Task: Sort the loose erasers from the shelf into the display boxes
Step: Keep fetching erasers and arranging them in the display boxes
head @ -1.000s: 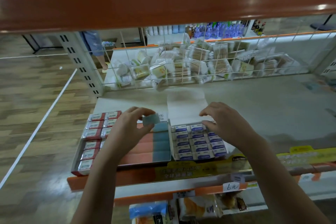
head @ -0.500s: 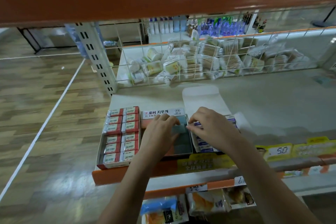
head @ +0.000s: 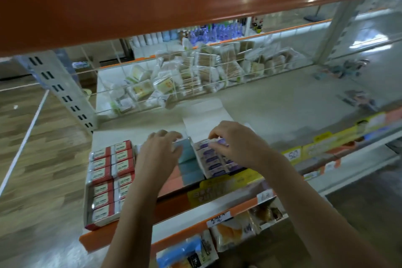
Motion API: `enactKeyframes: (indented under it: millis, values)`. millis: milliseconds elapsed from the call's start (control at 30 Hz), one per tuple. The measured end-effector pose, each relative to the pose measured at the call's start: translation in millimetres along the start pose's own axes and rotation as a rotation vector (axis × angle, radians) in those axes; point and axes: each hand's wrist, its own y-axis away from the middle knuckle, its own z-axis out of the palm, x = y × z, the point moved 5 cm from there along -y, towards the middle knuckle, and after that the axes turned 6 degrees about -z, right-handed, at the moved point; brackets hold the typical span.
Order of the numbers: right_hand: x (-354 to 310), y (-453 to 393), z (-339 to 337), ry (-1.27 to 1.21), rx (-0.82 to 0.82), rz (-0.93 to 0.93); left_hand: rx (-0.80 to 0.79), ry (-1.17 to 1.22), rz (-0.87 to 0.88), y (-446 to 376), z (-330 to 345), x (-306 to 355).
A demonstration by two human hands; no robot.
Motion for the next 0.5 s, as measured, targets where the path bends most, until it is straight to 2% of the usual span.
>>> enactKeyframes:
  millis: [67, 133, 300, 500]
  values:
    - [20, 12, -21, 0.032, 0.046, 0.018, 0.098, 0.007, 0.021, -8, -11, 25]
    - [46, 29, -43, 0.073, 0.103, 0.049, 0.131, 0.009, 0.075, -18, -11, 65]
    - [134, 83, -91, 0.227, 0.144, 0.154, 0.204, 0.054, 0.242, -37, 31, 193]
    - [256, 160, -130, 0.281, 0.143, 0.351, 0.158, 0.053, 0.346, -57, 117, 344]
